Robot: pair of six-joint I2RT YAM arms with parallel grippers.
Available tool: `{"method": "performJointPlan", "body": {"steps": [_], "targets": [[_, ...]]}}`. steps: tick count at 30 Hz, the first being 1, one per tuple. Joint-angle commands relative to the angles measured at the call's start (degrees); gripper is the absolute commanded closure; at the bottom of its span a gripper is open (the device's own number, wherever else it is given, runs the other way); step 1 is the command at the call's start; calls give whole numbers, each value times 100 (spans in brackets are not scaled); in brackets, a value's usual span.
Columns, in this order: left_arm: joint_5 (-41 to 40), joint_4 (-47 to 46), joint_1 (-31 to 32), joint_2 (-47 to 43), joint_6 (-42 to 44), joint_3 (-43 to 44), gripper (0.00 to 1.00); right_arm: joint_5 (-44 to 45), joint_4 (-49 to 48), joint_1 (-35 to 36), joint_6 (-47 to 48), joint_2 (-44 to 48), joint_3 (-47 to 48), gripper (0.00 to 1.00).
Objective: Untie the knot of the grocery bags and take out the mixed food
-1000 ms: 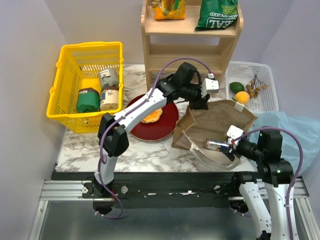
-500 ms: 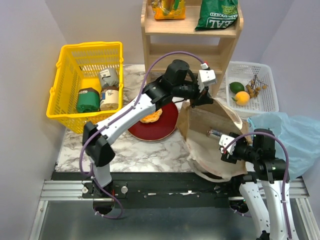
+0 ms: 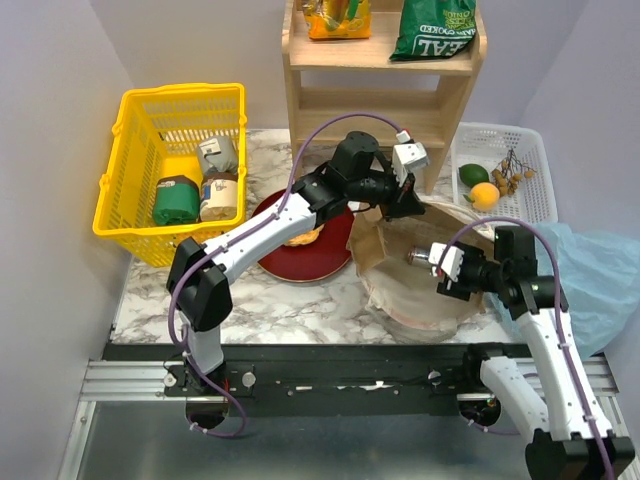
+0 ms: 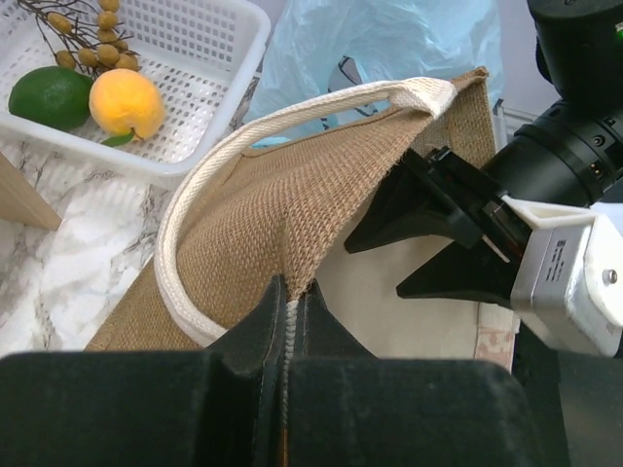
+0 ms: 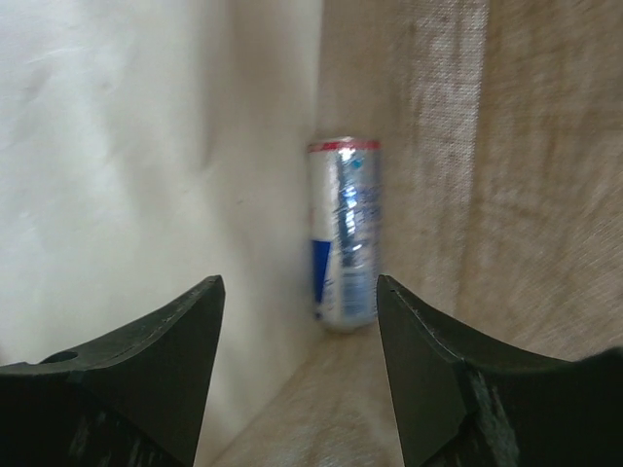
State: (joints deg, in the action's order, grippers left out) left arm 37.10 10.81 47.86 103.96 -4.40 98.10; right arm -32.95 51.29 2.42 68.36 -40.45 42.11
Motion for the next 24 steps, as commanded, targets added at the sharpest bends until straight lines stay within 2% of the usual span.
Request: {"method": "performJointPlan", "body": {"steps": [1, 5, 8, 16, 24], "targets": [[-97, -219, 13, 265, -542, 314, 100, 463, -636, 303, 415, -533, 360, 28], [-36, -790, -110, 300, -1395, 174, 100, 1499, -883, 830, 521, -1035, 255, 28], [-36, -949, -154, 291, -1616, 147, 100, 1765, -1068, 1076, 494, -1420, 149, 28], [210, -1194, -233, 326, -1810, 42, 100, 2117, -2078, 1103, 45, -2414, 69, 18], [420, -1230, -286, 344, -1766, 68, 100, 2047, -2377, 1103, 125, -3522, 298, 17]]}}
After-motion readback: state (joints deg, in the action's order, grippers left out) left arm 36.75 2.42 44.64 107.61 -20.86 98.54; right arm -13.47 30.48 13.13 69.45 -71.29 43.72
